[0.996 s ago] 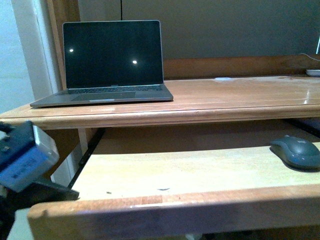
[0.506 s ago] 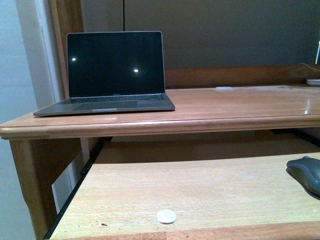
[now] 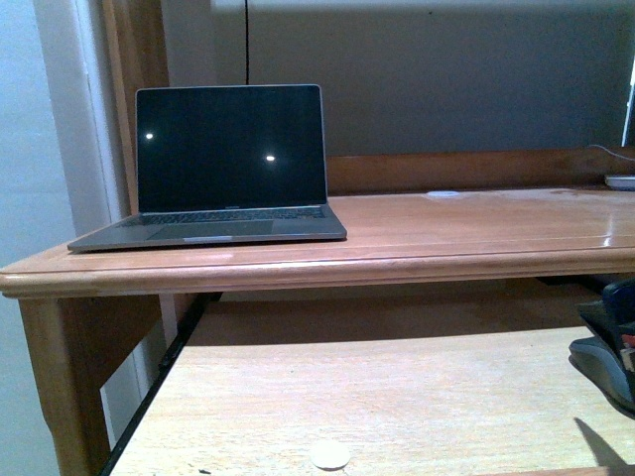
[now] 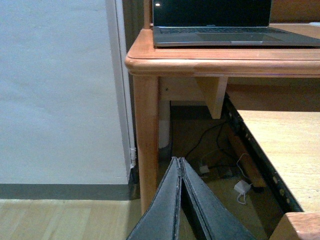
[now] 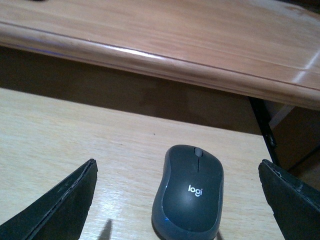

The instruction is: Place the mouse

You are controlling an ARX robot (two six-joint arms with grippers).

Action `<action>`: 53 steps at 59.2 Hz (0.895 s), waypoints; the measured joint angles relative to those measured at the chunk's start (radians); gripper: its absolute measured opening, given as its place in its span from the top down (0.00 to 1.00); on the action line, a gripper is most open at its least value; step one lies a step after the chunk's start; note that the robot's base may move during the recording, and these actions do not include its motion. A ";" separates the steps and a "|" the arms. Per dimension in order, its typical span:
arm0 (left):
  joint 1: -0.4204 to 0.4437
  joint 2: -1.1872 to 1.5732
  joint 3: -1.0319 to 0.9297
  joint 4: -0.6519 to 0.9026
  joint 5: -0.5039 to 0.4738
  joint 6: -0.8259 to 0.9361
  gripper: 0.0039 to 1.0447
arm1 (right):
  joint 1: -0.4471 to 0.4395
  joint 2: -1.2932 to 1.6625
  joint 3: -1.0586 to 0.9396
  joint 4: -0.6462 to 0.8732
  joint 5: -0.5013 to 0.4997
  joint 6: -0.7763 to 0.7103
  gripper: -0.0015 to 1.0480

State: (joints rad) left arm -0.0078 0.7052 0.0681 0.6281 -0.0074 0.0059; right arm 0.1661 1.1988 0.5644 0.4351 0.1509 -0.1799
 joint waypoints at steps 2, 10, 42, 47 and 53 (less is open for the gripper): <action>0.002 -0.017 -0.005 -0.012 0.001 0.000 0.98 | 0.000 0.022 0.016 -0.009 0.011 -0.011 0.07; 0.003 -0.061 -0.044 -0.002 0.007 0.000 0.98 | 0.000 0.095 0.068 -0.082 0.018 -0.024 0.07; 0.003 -0.324 -0.061 -0.248 0.008 0.000 0.98 | 0.011 0.313 0.298 -0.348 0.080 0.056 0.15; 0.003 -0.359 -0.061 -0.282 0.008 0.000 0.98 | 0.003 0.323 0.298 -0.365 0.054 0.093 0.28; 0.003 -0.391 -0.061 -0.313 0.008 0.000 0.98 | -0.004 0.308 0.295 -0.377 0.039 0.114 0.42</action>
State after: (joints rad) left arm -0.0044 0.3145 0.0067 0.3153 0.0002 0.0059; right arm 0.1619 1.5070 0.8593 0.0586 0.1898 -0.0662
